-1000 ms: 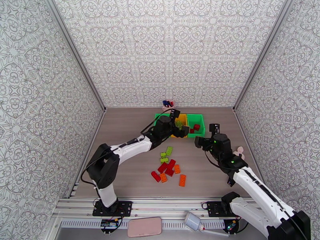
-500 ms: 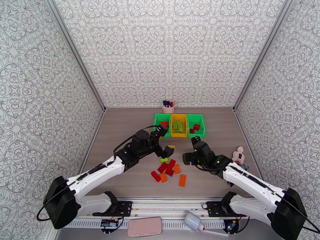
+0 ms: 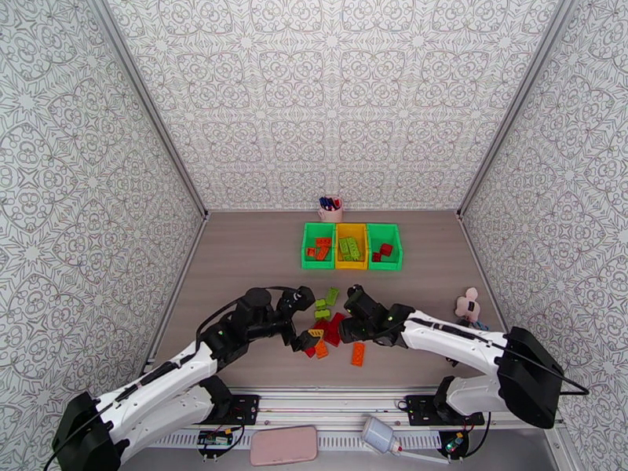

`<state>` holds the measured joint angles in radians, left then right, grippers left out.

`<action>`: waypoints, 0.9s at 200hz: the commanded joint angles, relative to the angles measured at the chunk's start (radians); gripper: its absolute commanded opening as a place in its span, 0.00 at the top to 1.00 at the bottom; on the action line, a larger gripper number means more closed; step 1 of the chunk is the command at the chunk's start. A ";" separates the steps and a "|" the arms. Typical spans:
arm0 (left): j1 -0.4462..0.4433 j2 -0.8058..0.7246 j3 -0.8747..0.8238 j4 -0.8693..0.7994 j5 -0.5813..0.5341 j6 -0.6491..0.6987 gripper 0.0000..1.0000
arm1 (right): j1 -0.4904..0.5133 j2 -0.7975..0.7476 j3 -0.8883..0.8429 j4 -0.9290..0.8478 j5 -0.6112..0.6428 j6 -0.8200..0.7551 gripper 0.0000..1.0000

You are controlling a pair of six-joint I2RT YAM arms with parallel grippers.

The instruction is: Sort the legos into containers by color

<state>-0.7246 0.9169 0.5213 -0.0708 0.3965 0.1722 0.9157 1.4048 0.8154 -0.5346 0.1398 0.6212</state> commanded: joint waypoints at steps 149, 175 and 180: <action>-0.037 -0.016 -0.018 0.022 -0.025 0.066 0.00 | 0.007 0.217 0.094 -0.045 -0.040 0.066 0.46; -0.040 -0.018 -0.020 0.025 -0.025 0.066 0.00 | 0.007 0.223 0.102 -0.057 -0.031 0.068 0.56; -0.039 -0.016 -0.019 0.026 -0.025 0.066 0.00 | 0.007 0.223 0.103 -0.057 -0.030 0.068 0.58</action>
<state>-0.7547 0.9104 0.5137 -0.0654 0.3878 0.2192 0.9157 1.6138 0.8845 -0.5644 0.0929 0.6785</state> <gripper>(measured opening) 0.996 0.461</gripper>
